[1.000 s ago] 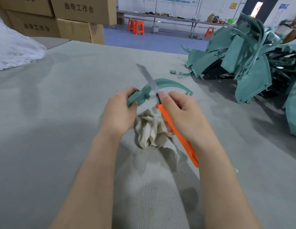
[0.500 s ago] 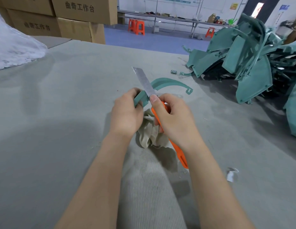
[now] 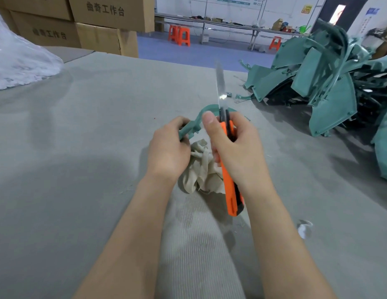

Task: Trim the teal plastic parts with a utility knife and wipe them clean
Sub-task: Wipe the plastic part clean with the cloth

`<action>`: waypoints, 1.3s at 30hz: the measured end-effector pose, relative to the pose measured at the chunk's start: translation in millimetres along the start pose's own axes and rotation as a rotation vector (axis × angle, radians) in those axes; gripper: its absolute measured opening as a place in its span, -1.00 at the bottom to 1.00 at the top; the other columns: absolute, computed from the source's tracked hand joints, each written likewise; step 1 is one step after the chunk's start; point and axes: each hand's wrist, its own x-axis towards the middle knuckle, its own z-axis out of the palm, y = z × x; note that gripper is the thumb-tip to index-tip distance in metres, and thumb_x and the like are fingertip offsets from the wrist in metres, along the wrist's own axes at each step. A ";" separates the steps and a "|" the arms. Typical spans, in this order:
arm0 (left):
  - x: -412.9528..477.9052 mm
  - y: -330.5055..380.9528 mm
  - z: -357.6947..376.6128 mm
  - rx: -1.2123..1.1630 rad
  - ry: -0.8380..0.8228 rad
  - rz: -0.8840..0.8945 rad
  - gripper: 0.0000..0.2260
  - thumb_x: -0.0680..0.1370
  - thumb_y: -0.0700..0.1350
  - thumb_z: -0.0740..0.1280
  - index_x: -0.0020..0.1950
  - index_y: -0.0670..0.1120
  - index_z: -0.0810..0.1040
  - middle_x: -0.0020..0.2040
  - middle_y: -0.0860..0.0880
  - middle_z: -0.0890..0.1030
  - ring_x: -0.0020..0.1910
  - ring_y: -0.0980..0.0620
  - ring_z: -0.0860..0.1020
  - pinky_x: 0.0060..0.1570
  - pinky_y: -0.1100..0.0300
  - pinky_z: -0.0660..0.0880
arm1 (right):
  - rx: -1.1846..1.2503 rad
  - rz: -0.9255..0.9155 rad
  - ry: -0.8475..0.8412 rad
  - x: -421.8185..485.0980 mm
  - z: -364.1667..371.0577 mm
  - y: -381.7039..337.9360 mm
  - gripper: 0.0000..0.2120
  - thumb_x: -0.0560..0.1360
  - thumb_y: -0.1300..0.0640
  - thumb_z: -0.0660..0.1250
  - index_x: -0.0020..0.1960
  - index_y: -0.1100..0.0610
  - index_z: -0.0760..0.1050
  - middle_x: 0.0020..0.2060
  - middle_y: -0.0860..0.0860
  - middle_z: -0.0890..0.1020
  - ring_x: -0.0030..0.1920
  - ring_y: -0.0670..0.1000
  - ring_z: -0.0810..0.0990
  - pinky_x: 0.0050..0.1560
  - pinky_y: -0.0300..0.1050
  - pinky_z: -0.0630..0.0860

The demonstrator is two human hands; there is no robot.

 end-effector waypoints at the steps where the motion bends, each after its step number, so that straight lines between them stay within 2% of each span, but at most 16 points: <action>1: -0.2 0.5 0.8 0.004 -0.004 0.000 -0.72 0.54 -0.31 0.20 -0.01 0.08 0.53 -0.23 0.14 0.51 -0.08 -0.04 0.54 -0.08 0.13 0.46 | -0.006 -0.001 0.025 0.7 -1.6 0.7 -0.64 0.47 -0.10 0.42 -0.12 0.21 0.48 -0.40 0.06 0.43 -0.38 0.04 0.41 -0.28 0.08 0.48; 5: -2.4 0.9 3.7 0.012 0.002 0.020 -0.71 0.55 -0.30 0.21 0.11 0.03 0.56 -0.12 0.09 0.57 -0.04 -0.05 0.56 -0.01 0.05 0.51 | -0.107 -0.054 0.081 0.4 2.2 3.8 -0.77 0.44 0.07 0.47 -0.15 0.21 0.51 -0.39 0.01 0.49 -0.34 0.00 0.45 -0.21 0.02 0.49; 7: -3.0 1.1 3.7 0.020 -0.002 0.024 -0.73 0.54 -0.29 0.22 0.09 0.04 0.55 -0.15 0.10 0.56 -0.08 -0.04 0.57 -0.05 0.06 0.51 | -0.130 -0.097 0.082 -0.9 4.6 3.1 -0.84 0.45 0.12 0.45 -0.12 0.21 0.54 -0.31 0.06 0.58 -0.26 0.05 0.52 -0.13 0.06 0.52; 9: -3.6 1.0 3.7 0.038 -0.020 0.020 -0.72 0.52 -0.28 0.23 0.07 0.06 0.55 -0.16 0.08 0.60 -0.10 -0.04 0.57 -0.09 0.07 0.52 | -0.150 -0.137 0.078 -1.0 5.7 3.0 -0.85 0.46 0.16 0.42 -0.10 0.24 0.54 -0.27 0.12 0.59 -0.21 0.12 0.54 -0.10 0.12 0.51; 12: -5.6 3.3 4.0 0.048 -0.056 0.032 -0.69 0.50 -0.29 0.22 0.09 0.08 0.54 -0.12 0.05 0.64 -0.09 -0.04 0.58 -0.08 0.08 0.52 | -0.175 -0.168 0.069 -0.4 4.2 2.9 -0.86 0.47 0.19 0.40 -0.12 0.27 0.52 -0.32 0.12 0.53 -0.29 0.08 0.47 -0.19 0.07 0.48; 16: -6.5 6.3 4.4 0.121 -0.067 0.105 -0.63 0.50 -0.32 0.21 0.16 0.07 0.54 -0.05 0.03 0.65 -0.06 -0.06 0.57 -0.09 0.05 0.51 | -0.143 -0.142 0.061 1.2 -2.3 4.7 -0.82 0.47 0.21 0.37 -0.16 0.34 0.47 -0.44 0.10 0.40 -0.40 -0.01 0.33 -0.36 -0.08 0.34; 19: -5.8 6.2 5.4 0.147 -0.061 0.141 -0.61 0.48 -0.34 0.20 0.18 0.05 0.55 0.01 0.01 0.65 -0.01 -0.10 0.56 -0.06 0.00 0.51 | -0.055 -0.063 0.077 5.8 -3.3 6.7 -0.83 0.46 0.23 0.33 -0.15 0.35 0.43 -0.43 0.18 0.41 -0.40 0.09 0.35 -0.36 0.06 0.39; 21: -4.9 4.5 6.2 0.127 -0.049 0.138 -0.60 0.49 -0.34 0.20 0.19 0.03 0.55 0.05 0.02 0.65 0.03 -0.08 0.56 -0.01 0.01 0.50 | -0.035 -0.004 0.109 8.2 -6.3 9.2 -0.81 0.47 0.20 0.32 -0.12 0.35 0.42 -0.33 0.28 0.49 -0.37 0.12 0.38 -0.30 0.16 0.46; 22: -4.2 3.1 6.1 0.102 -0.032 0.124 -0.61 0.50 -0.34 0.19 0.20 0.04 0.56 0.05 0.04 0.65 0.03 -0.05 0.56 0.00 0.04 0.50 | -0.059 0.022 0.109 9.4 -9.4 11.8 -0.78 0.50 0.14 0.34 -0.12 0.32 0.43 -0.33 0.27 0.49 -0.36 0.11 0.40 -0.27 0.17 0.48; 25: -2.5 -0.4 4.6 0.020 0.028 0.070 -0.66 0.56 -0.30 0.19 0.20 0.05 0.56 -0.01 0.13 0.61 -0.01 0.04 0.55 -0.04 0.20 0.45 | -0.183 0.092 0.035 10.8 -19.2 17.7 -0.63 0.54 -0.18 0.29 -0.15 0.15 0.44 -0.42 -0.02 0.43 -0.36 0.02 0.44 -0.25 0.06 0.46; 27: -2.1 -0.8 4.3 -0.009 0.034 0.057 -0.66 0.57 -0.29 0.19 0.21 0.05 0.56 -0.01 0.14 0.60 -0.02 0.05 0.55 -0.05 0.20 0.45 | -0.193 0.124 0.016 11.7 -21.3 20.5 -0.47 0.55 -0.30 0.14 -0.16 0.18 0.47 -0.47 -0.12 0.44 -0.37 -0.01 0.44 -0.28 -0.03 0.42; 30: -1.7 -0.2 3.9 -0.012 0.030 0.072 -0.66 0.57 -0.31 0.19 0.20 0.04 0.57 0.04 0.08 0.63 -0.01 0.02 0.56 -0.02 0.14 0.48 | -0.253 0.082 -0.007 11.5 -19.7 21.4 -0.41 0.60 -0.27 0.08 -0.21 0.24 0.47 -0.54 -0.13 0.45 -0.43 -0.06 0.43 -0.30 -0.03 0.40; 32: -1.0 -0.9 4.1 0.003 0.031 0.079 -0.65 0.56 -0.31 0.19 0.19 0.05 0.57 0.04 0.08 0.64 0.00 0.01 0.56 0.00 0.10 0.48 | -0.296 0.054 -0.022 11.3 -19.1 21.4 -0.40 0.59 -0.24 0.12 -0.19 0.31 0.47 -0.49 -0.01 0.43 -0.42 -0.01 0.41 -0.28 0.10 0.47; 34: -0.8 -2.1 4.9 0.025 0.026 0.091 -0.64 0.55 -0.31 0.20 0.20 0.05 0.56 0.07 0.08 0.64 0.03 -0.01 0.55 0.02 0.07 0.48 | -0.307 0.044 -0.030 12.2 -19.9 21.8 -0.39 0.58 -0.24 0.15 -0.18 0.34 0.46 -0.45 0.08 0.42 -0.42 0.03 0.40 -0.26 0.13 0.52; 39: 0.9 -1.9 4.2 0.048 0.028 0.094 -0.63 0.54 -0.32 0.19 0.23 0.04 0.55 0.11 0.06 0.64 0.08 -0.05 0.56 0.06 0.02 0.49 | -0.350 0.013 -0.099 11.1 -19.7 20.7 -0.42 0.58 -0.20 0.18 -0.22 0.34 0.43 -0.50 0.04 0.36 -0.46 -0.01 0.36 -0.32 0.06 0.48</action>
